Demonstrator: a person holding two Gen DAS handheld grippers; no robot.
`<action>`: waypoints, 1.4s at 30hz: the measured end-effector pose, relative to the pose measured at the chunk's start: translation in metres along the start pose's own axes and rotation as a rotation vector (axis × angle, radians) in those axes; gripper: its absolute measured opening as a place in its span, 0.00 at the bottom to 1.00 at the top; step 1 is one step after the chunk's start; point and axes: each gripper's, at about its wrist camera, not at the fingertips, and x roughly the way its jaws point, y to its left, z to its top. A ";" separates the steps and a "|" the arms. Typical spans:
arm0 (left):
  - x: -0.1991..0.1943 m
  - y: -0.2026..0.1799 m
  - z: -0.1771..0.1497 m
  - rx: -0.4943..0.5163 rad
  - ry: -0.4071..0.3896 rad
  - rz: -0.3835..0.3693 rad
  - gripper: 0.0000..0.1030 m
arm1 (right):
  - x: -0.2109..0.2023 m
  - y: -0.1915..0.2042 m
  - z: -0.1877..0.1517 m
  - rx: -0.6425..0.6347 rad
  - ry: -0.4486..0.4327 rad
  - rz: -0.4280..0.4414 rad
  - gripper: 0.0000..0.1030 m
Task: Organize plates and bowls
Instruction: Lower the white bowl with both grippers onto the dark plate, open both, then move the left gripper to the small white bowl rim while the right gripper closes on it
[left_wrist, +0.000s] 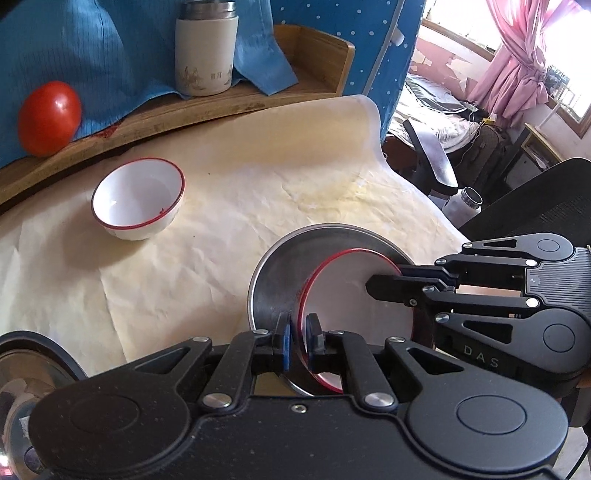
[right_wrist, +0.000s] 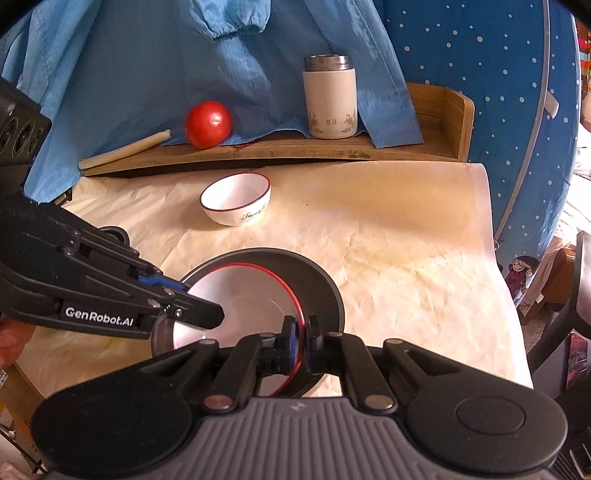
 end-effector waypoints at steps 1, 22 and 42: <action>0.000 0.001 0.000 -0.005 -0.001 -0.004 0.08 | 0.000 0.000 0.000 0.001 -0.002 0.002 0.06; -0.021 0.016 0.004 -0.126 -0.134 -0.020 0.26 | -0.016 0.007 -0.002 0.001 -0.101 -0.028 0.27; -0.066 0.119 0.005 -0.491 -0.402 0.183 0.99 | 0.013 -0.014 0.063 0.221 -0.266 0.091 0.99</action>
